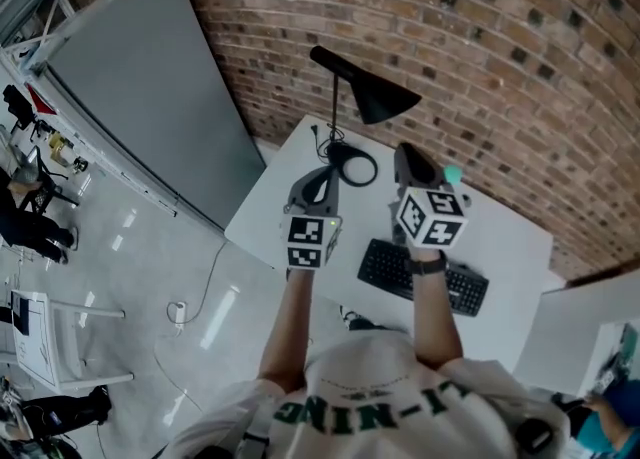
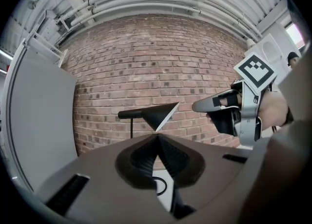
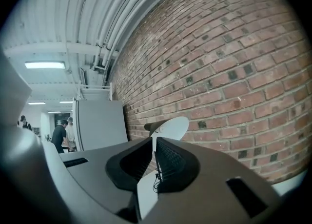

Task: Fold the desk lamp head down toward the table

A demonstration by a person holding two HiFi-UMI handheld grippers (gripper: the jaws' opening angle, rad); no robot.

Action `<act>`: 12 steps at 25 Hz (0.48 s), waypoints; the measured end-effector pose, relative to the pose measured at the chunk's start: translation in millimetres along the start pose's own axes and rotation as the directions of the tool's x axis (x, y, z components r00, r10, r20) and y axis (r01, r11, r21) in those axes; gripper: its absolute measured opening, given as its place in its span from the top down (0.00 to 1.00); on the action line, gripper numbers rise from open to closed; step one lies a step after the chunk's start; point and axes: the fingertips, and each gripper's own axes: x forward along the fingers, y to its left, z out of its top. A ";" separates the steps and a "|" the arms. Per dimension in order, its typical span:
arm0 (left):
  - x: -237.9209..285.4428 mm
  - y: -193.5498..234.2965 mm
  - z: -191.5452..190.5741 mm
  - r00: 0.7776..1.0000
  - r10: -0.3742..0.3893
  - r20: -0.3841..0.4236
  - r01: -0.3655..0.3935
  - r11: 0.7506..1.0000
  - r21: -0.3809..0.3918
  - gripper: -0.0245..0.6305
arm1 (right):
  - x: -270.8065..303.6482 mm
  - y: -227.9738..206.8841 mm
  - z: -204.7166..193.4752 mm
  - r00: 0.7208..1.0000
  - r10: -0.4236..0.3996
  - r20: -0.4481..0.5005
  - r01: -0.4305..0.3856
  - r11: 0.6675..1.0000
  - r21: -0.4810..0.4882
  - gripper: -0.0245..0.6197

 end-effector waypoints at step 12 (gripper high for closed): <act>29.0 14.8 -0.8 1.000 0.009 -0.009 -0.009 1.000 -0.003 0.96 | 44.6 6.7 -2.9 0.995 0.097 -0.012 -0.097 0.995 0.033 0.78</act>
